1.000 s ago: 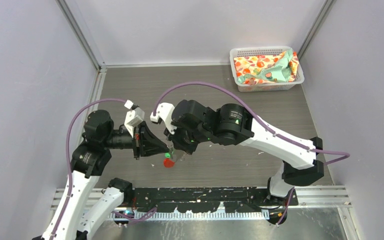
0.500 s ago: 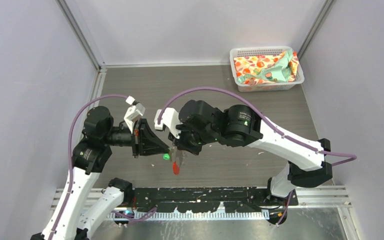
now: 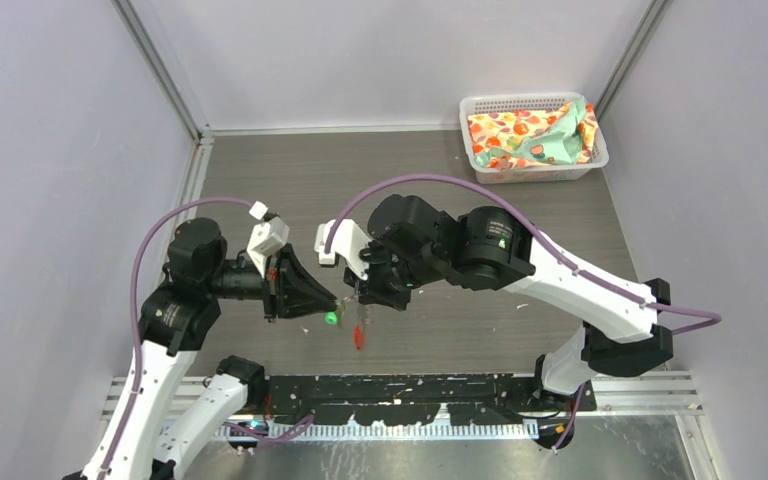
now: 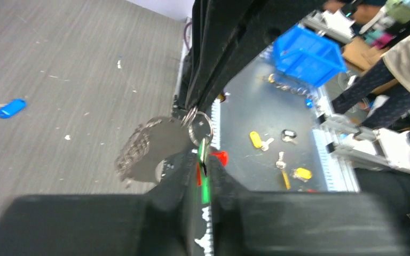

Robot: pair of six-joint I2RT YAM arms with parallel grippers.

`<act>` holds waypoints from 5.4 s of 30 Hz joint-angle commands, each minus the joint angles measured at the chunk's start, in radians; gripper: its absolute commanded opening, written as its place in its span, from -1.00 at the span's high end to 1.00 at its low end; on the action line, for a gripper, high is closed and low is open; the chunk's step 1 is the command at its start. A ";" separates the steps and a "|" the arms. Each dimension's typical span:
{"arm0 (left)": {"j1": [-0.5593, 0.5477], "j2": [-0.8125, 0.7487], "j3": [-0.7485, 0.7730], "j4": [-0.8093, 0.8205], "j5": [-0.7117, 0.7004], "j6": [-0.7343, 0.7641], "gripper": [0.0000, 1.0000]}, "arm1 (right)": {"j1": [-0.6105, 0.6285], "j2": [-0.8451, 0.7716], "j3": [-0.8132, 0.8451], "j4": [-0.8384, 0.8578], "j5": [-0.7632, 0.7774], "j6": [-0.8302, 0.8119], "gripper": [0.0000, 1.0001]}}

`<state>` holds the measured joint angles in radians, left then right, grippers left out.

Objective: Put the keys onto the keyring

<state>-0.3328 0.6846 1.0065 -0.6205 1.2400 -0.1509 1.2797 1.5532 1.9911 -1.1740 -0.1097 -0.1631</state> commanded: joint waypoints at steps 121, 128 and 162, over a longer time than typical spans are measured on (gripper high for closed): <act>-0.066 -0.010 -0.040 0.223 -0.031 0.072 0.99 | -0.165 -0.134 -0.174 0.320 -0.259 0.157 0.41; -0.067 0.027 -0.018 0.185 -0.040 0.076 0.99 | -0.165 -0.029 -0.011 0.130 -0.318 0.072 -0.05; -0.066 0.047 0.030 0.128 -0.006 0.076 0.43 | -0.166 -0.160 -0.233 0.432 -0.309 0.055 0.98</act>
<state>-0.3954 0.7677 0.9943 -0.4862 1.2480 -0.0906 1.1118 1.5318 1.8690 -0.9756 -0.4686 -0.1265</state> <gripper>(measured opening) 0.252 0.026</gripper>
